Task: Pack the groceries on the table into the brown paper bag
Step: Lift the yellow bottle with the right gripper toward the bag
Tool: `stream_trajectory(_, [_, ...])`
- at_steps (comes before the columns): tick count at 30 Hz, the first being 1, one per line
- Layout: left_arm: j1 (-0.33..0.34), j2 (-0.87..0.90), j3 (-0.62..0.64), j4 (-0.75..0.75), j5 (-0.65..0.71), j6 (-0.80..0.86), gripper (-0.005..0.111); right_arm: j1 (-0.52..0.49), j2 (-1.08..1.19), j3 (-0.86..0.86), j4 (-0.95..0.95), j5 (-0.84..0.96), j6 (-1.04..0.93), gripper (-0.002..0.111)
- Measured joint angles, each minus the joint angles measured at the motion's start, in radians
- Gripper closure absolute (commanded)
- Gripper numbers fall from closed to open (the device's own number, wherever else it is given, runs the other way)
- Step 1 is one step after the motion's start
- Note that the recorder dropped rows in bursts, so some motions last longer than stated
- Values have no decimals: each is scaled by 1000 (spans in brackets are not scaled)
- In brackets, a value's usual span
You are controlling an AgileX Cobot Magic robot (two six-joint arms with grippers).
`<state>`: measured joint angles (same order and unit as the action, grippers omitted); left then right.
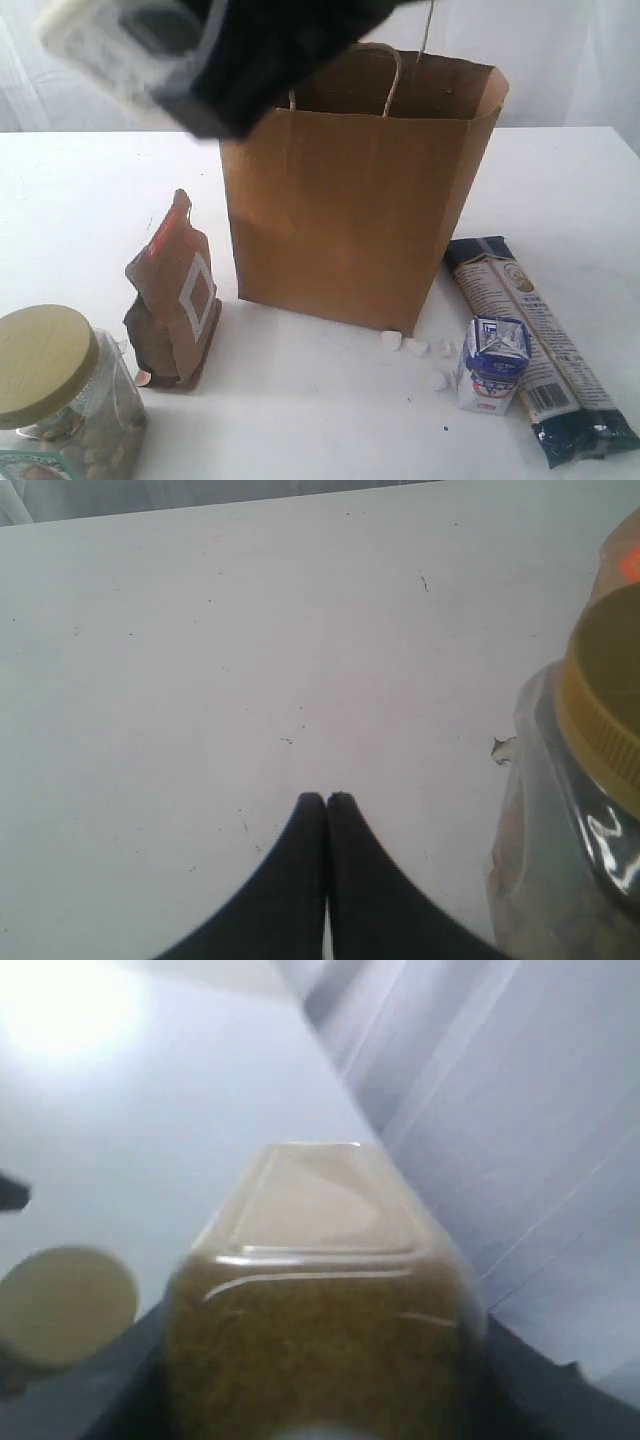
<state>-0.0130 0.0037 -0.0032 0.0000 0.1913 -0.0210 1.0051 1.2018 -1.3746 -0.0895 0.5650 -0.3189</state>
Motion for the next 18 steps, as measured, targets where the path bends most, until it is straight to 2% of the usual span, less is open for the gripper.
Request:
stream_trajectory(5, [0, 0, 0, 0, 0, 0, 107, -64, -20, 0, -254, -136, 231, 108])
stream_trajectory(11, [0, 0, 0, 0, 0, 0, 107, -183, 12, 0, -554, -130, 551, 108])
stream_trajectory(18, [0, 0, 0, 0, 0, 0, 107, -276, 87, 0, -631, -82, 728, 108])
